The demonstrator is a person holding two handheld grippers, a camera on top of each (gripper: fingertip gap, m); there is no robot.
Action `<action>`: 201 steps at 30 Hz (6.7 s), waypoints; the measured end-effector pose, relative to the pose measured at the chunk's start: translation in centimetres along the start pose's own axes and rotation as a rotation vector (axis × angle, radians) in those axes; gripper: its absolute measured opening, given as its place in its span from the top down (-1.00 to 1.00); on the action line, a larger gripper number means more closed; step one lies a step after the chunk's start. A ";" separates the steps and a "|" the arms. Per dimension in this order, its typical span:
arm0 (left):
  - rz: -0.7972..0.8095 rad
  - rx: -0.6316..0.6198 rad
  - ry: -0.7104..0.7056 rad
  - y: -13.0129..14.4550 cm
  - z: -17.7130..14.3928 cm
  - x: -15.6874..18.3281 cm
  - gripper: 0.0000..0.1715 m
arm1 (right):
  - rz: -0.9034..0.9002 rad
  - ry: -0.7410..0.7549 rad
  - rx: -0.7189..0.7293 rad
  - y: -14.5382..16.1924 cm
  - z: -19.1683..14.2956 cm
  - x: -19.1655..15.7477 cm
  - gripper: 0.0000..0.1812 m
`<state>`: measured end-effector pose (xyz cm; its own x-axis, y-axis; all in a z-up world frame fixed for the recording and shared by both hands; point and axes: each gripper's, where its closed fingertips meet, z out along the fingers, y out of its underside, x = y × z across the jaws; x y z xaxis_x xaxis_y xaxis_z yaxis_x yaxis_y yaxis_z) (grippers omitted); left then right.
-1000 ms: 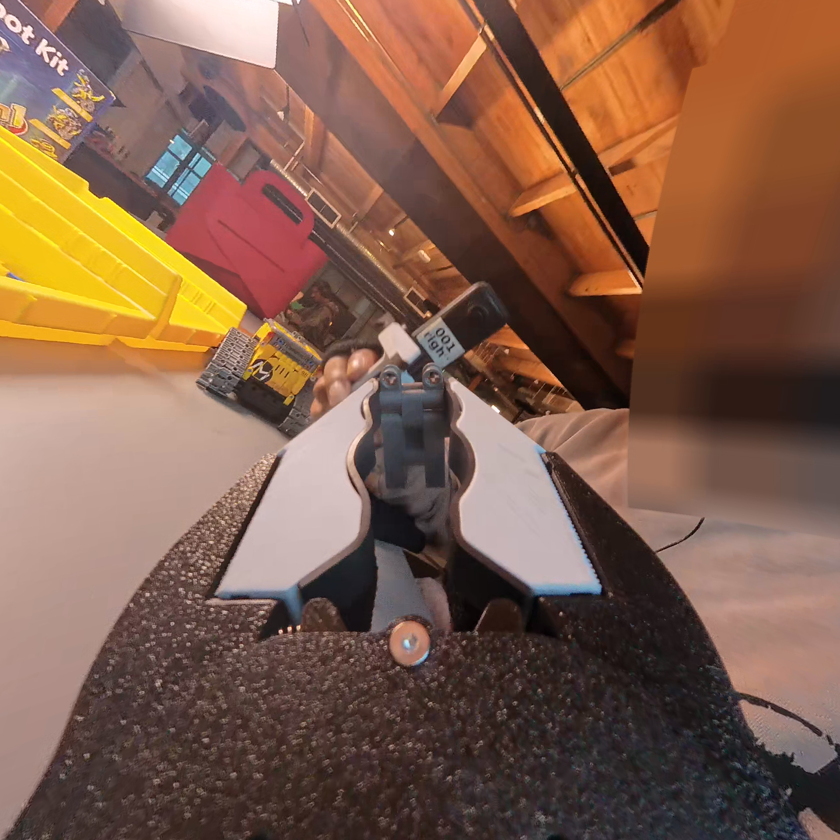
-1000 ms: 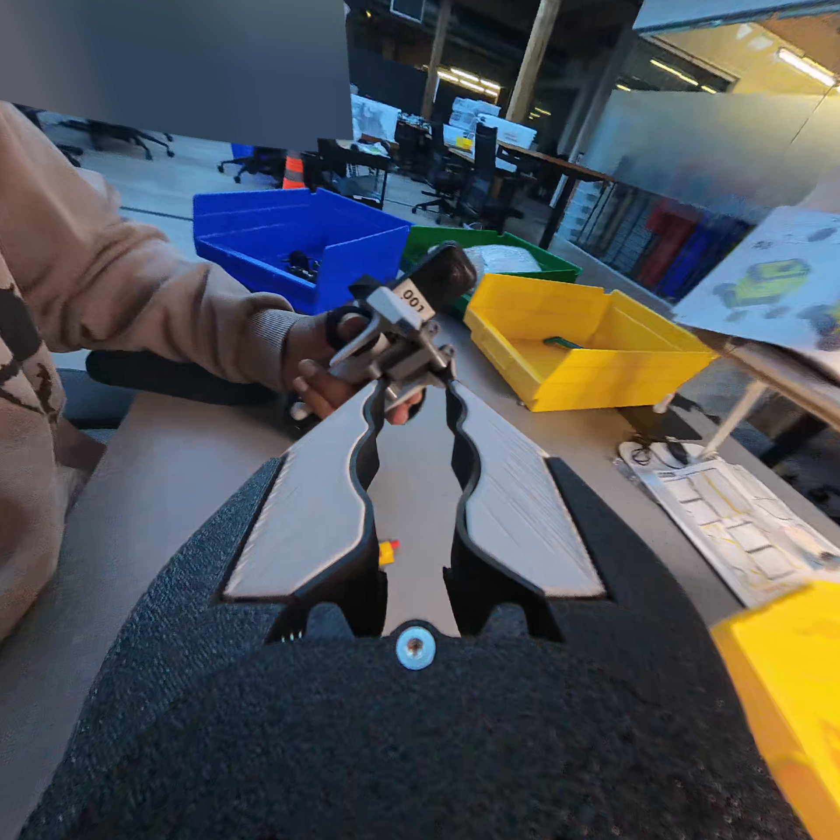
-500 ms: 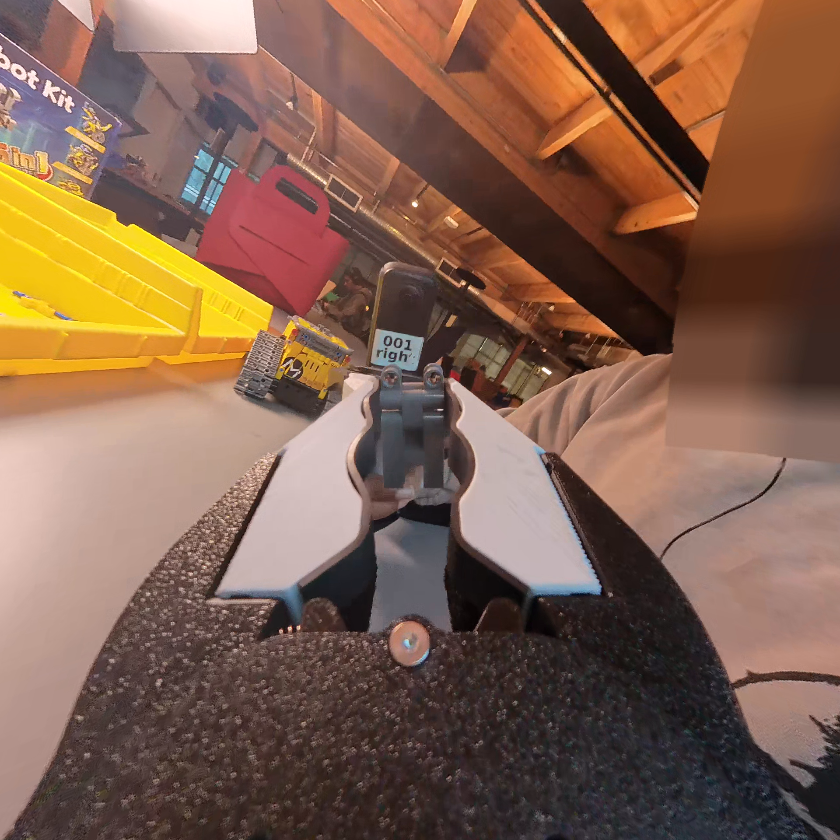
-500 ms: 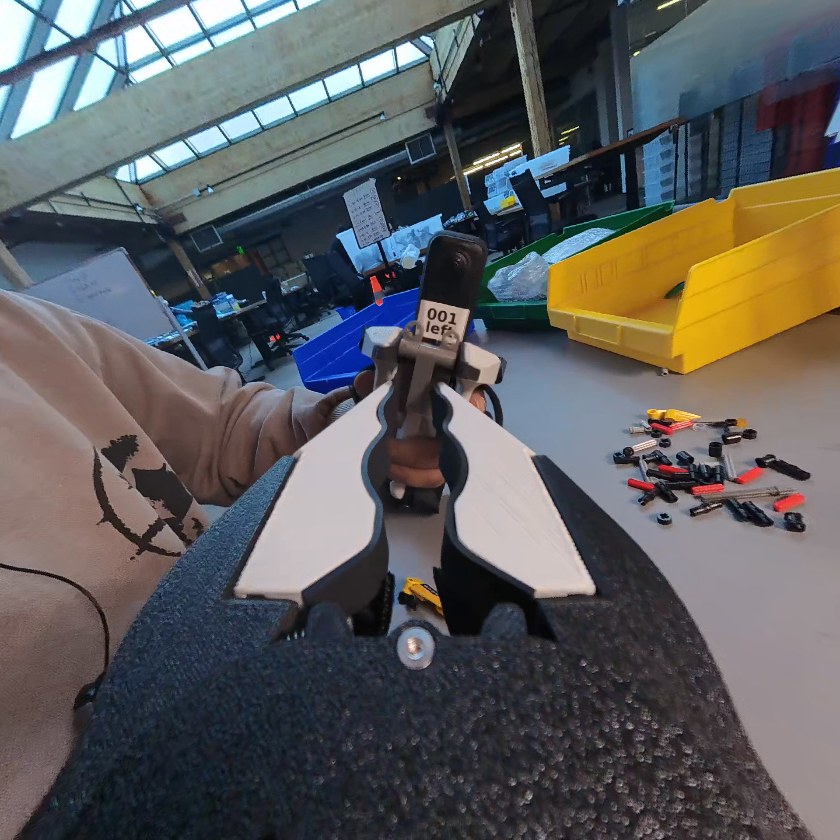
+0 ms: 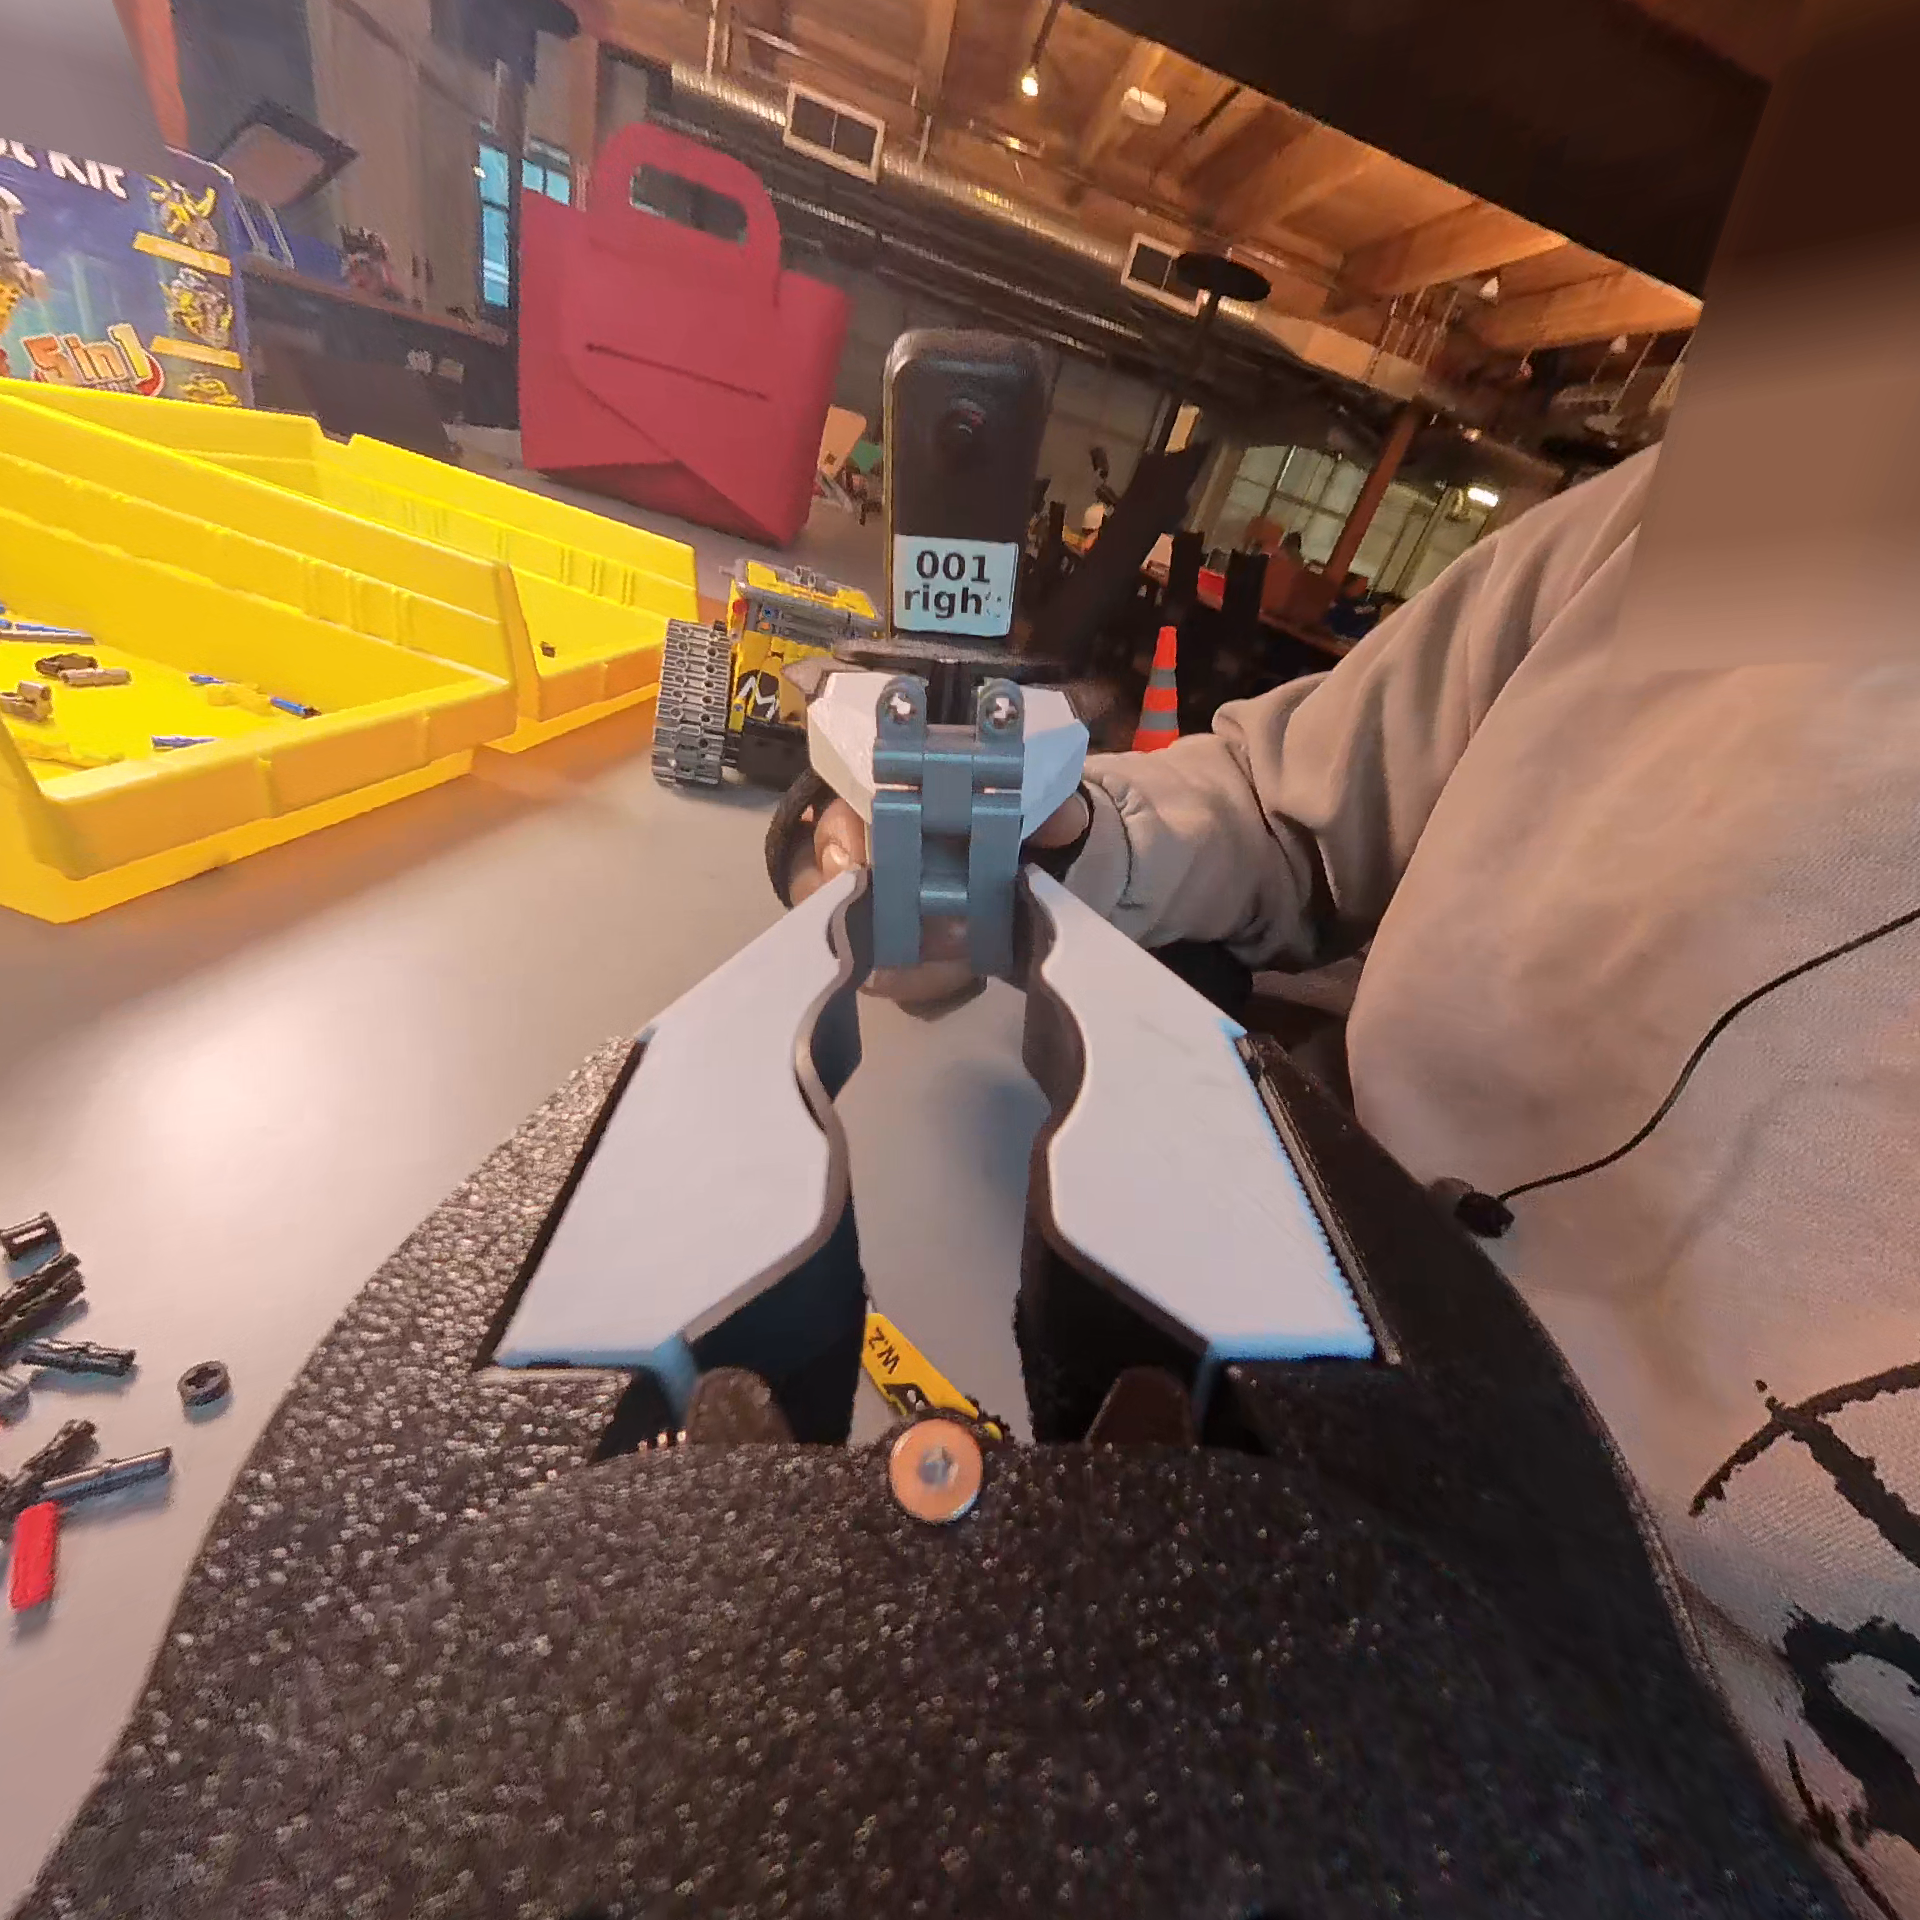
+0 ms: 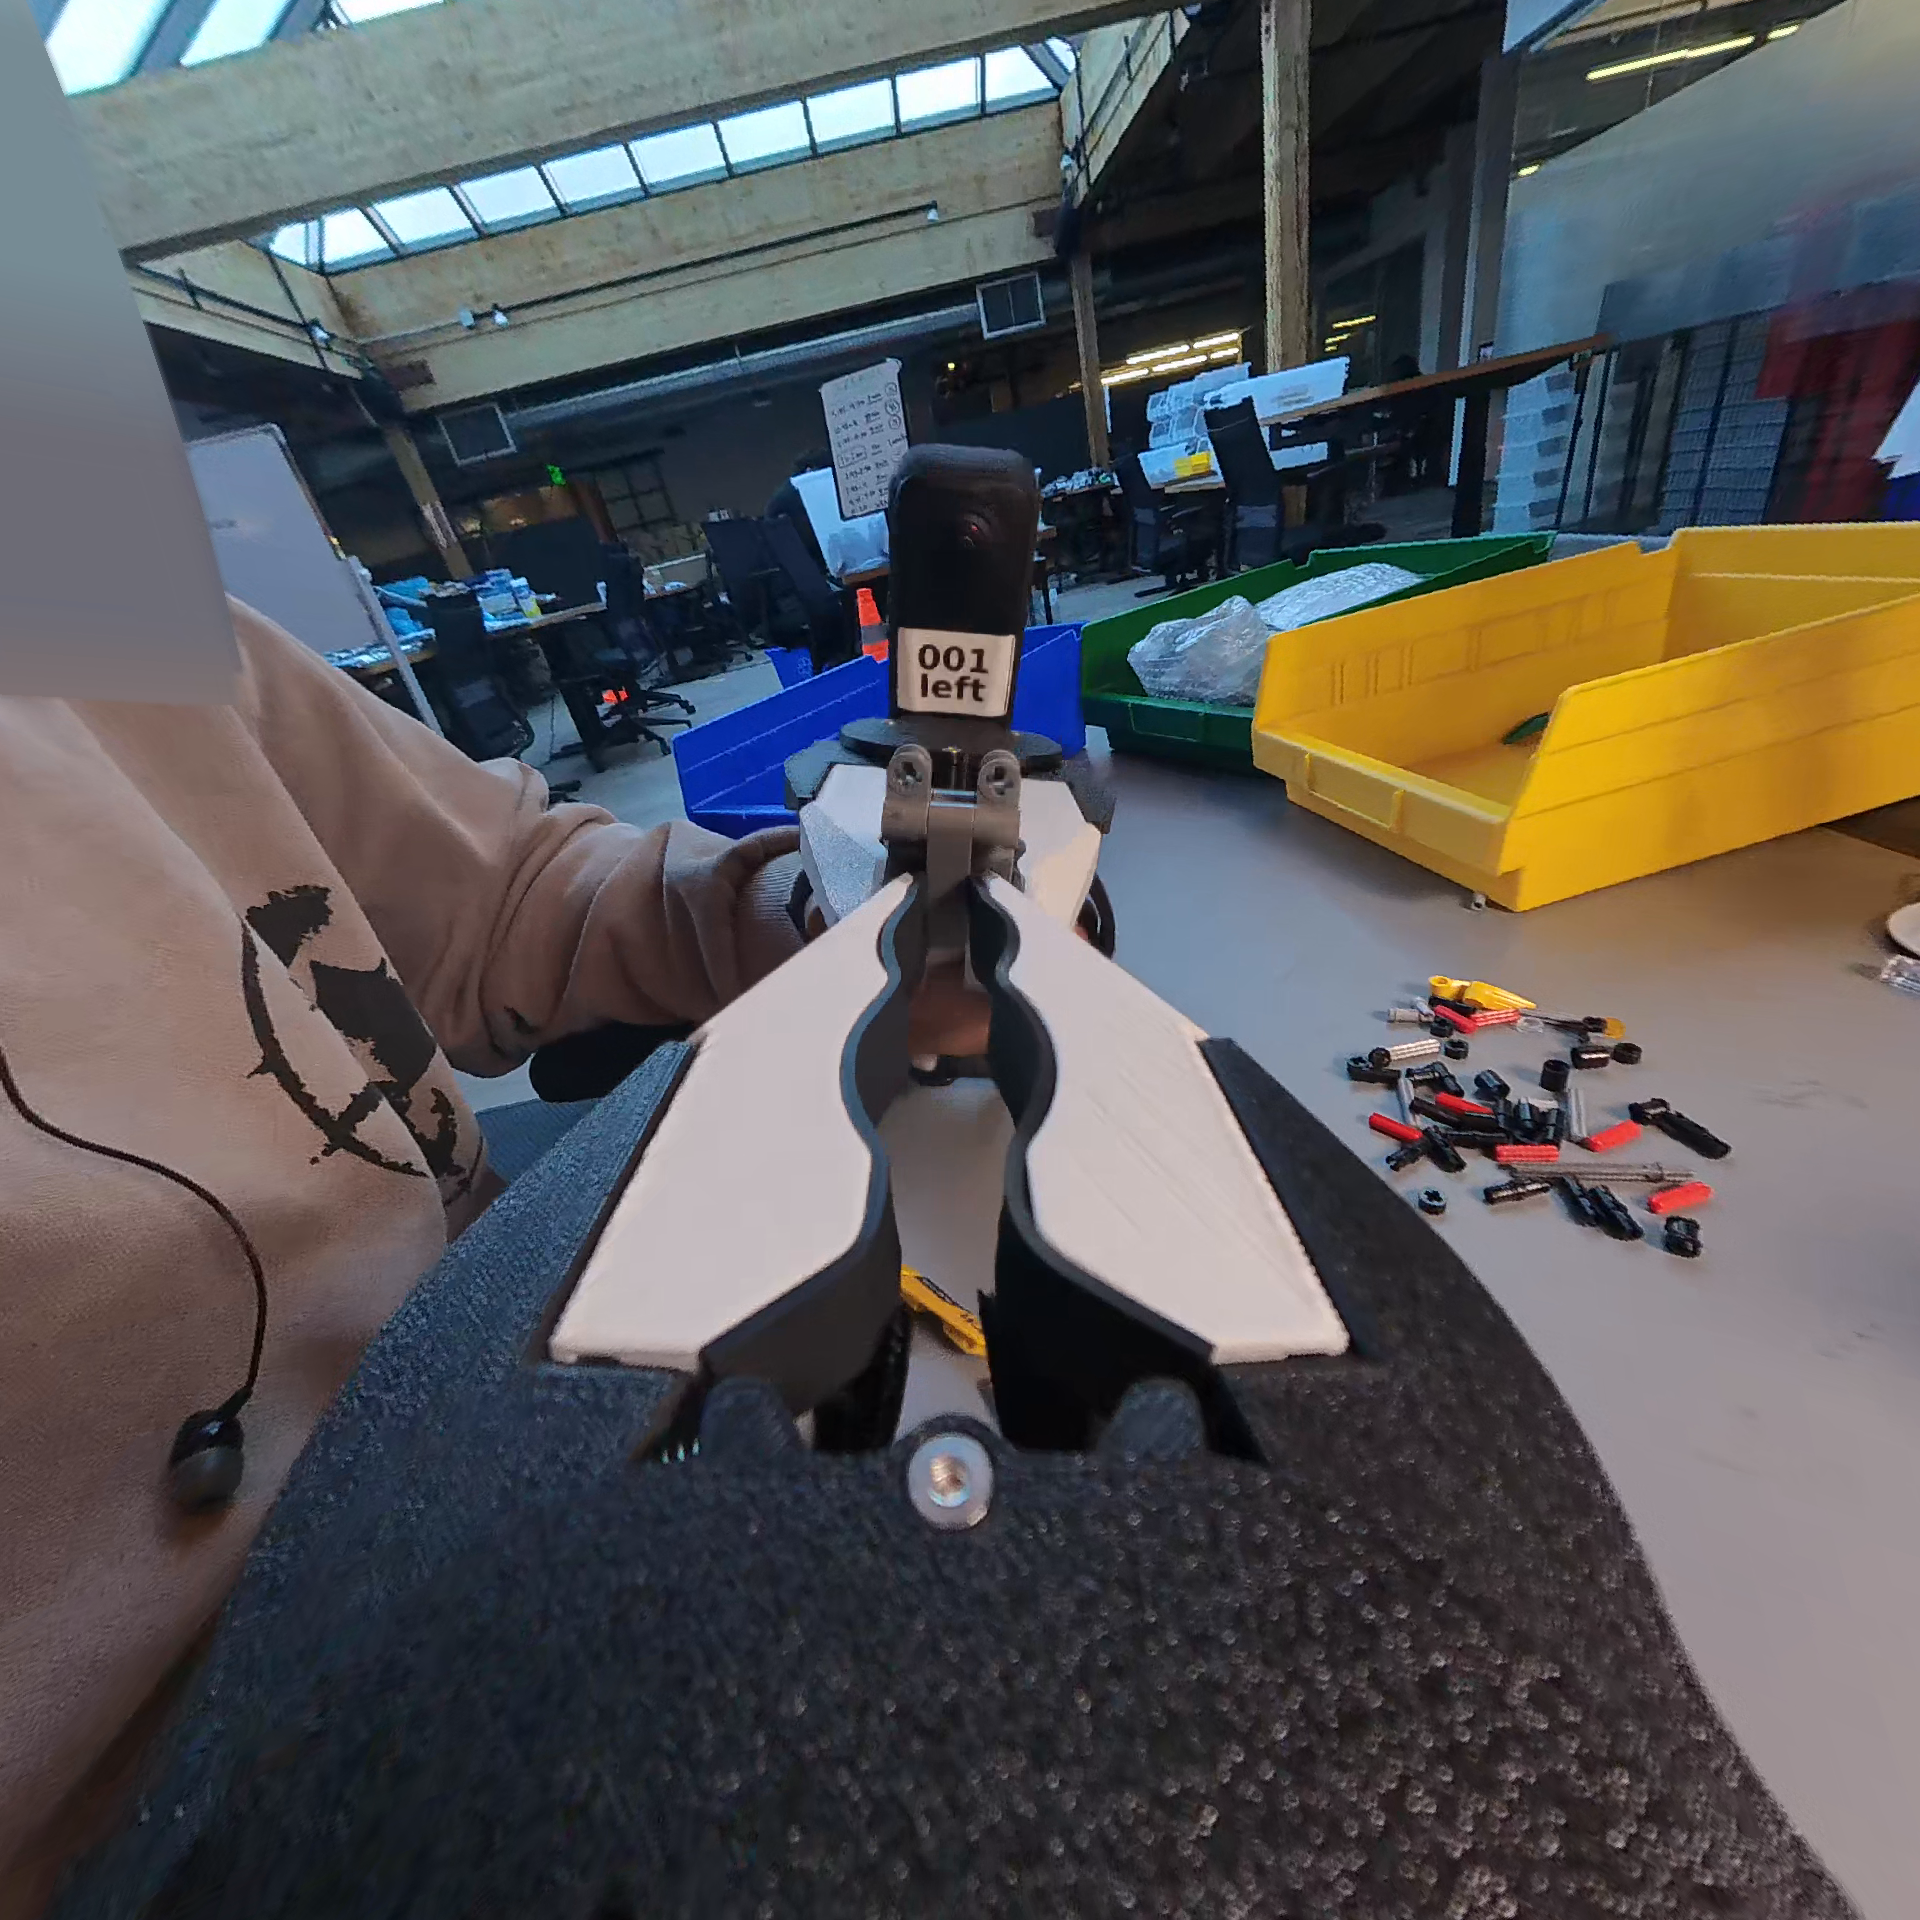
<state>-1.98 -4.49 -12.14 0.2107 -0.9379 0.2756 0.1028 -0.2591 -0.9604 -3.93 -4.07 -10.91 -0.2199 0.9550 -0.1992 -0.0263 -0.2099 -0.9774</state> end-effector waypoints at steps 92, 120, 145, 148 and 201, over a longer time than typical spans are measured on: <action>0.005 -0.191 -0.421 2.5 -4.3 -7.5 0.92 | -0.216 0.439 -0.752 6.8 -5.6 10.2 0.95; 0.039 -0.261 -0.418 3.7 -3.7 -7.3 0.92 | -0.258 -0.261 -0.997 13.9 -8.2 -2.8 0.78; 0.061 -0.396 -0.285 6.2 -3.1 -5.7 0.92 | -0.243 0.275 -0.746 8.7 6.4 19.1 0.90; 0.091 -0.402 -0.339 5.5 -4.4 -6.5 0.92 | -0.224 0.221 -0.586 5.1 5.4 16.4 0.84; -0.078 -0.011 -0.077 0.5 -1.9 -2.2 0.92 | 0.173 0.040 -0.147 2.7 0.1 2.4 0.89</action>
<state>-4.26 -2.97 -13.32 0.2761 -0.8945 0.3516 0.1108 -0.3338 -0.9361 -4.60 -2.37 -14.00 -0.1697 0.9155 -0.3649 0.1511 -0.3417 -0.9276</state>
